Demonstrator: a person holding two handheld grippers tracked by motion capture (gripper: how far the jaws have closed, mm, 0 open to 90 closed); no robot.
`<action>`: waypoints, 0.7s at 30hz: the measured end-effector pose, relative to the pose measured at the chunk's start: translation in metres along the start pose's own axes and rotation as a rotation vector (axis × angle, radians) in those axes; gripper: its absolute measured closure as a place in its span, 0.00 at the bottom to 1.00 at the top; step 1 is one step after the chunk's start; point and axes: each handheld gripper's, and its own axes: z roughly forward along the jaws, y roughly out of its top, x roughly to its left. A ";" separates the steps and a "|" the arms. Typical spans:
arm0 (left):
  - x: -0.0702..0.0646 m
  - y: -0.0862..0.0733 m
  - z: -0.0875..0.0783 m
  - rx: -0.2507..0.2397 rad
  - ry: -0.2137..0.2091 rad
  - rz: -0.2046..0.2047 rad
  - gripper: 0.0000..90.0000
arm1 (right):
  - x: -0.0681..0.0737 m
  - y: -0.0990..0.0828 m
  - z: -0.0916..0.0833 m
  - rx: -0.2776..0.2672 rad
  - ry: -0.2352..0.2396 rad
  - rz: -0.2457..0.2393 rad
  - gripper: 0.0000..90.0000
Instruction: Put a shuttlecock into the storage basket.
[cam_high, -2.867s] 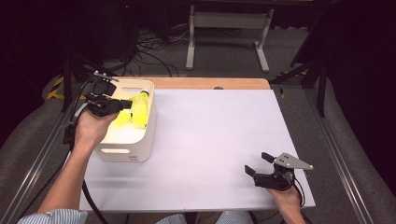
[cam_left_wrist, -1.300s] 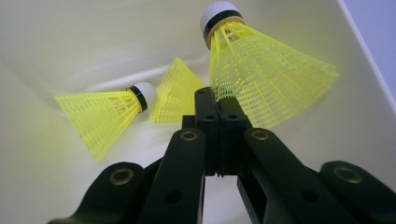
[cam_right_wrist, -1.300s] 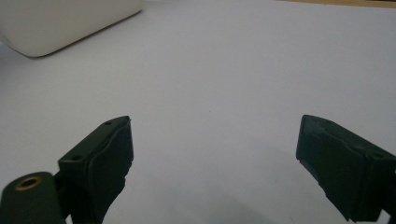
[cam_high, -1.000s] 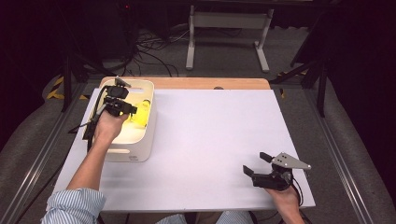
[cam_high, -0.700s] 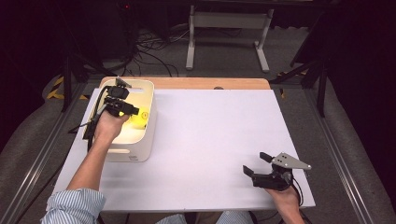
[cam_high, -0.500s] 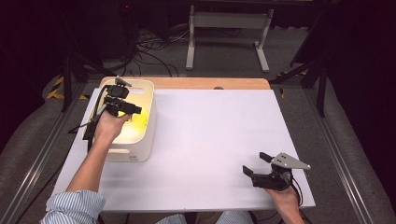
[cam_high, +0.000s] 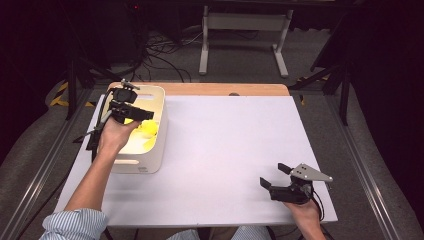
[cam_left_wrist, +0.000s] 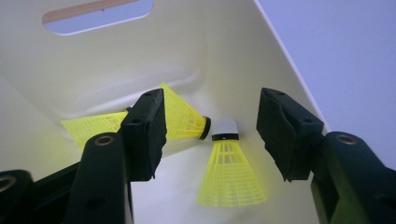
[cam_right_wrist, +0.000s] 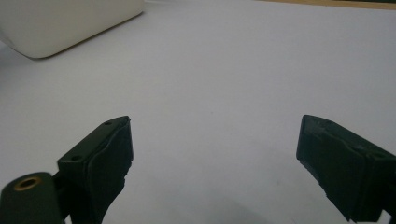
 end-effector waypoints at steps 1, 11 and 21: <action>0.000 0.000 -0.001 -0.001 -0.001 0.003 0.46 | 0.000 0.000 0.000 -0.001 -0.001 0.000 0.13; -0.001 -0.006 -0.015 -0.049 0.010 0.017 0.40 | 0.000 0.000 -0.001 -0.006 -0.002 0.000 0.13; -0.003 -0.011 -0.025 -0.076 0.036 0.051 0.38 | -0.001 0.000 -0.002 -0.006 -0.005 0.003 0.13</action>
